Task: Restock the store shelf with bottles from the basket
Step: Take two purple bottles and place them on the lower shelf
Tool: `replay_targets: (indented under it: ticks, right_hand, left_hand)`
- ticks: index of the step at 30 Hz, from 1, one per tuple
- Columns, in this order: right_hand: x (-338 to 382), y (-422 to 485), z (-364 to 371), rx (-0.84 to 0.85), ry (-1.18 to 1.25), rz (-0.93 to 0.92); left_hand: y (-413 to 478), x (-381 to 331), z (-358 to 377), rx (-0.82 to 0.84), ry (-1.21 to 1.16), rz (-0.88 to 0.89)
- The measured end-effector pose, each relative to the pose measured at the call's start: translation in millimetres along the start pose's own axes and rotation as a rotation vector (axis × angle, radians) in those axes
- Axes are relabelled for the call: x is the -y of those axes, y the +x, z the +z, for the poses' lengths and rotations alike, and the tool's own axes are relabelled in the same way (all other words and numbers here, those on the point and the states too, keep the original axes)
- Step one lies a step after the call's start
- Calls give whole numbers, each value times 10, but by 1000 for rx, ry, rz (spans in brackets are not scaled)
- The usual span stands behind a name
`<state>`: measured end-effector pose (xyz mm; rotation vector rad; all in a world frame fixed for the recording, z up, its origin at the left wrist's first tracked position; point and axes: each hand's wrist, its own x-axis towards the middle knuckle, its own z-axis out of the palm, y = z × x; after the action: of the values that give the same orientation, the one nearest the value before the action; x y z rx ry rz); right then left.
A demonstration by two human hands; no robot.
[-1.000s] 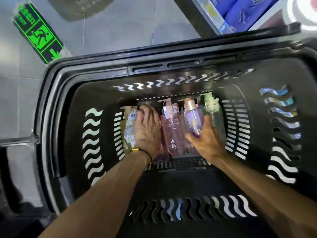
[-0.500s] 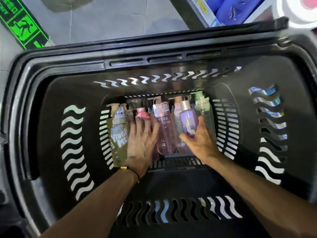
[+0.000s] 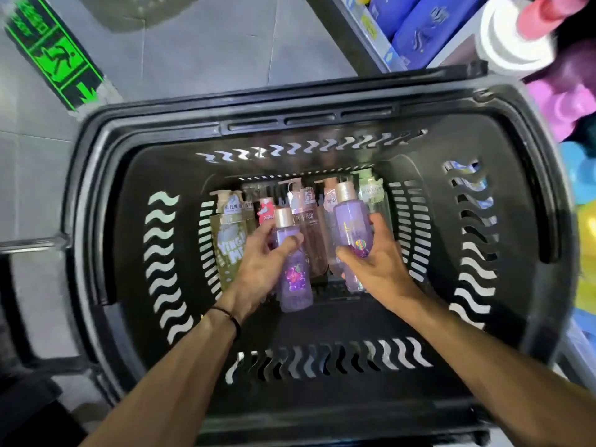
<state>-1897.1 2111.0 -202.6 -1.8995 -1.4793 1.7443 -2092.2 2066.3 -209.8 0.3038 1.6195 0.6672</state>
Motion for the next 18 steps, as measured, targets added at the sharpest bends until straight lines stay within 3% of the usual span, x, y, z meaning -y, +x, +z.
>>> replay_targets:
  ticks: [4, 9, 13, 18]
  right_hand:
    - [417, -458, -161, 56, 164, -10]
    - [1187, -1144, -463, 16, 287, -10]
    - [1883, -1729, -714, -33, 370, 24]
    - [2849, -2456, -1047, -66, 310, -115]
  left_hand:
    - [-408, -312, -34, 141, -218, -45]
    - [-1180, -834, -75, 141, -173, -33]
    - [-1983, -1338, -133, 179, -293, 3]
    - [-3164, -2194, -203, 252, -214, 27]
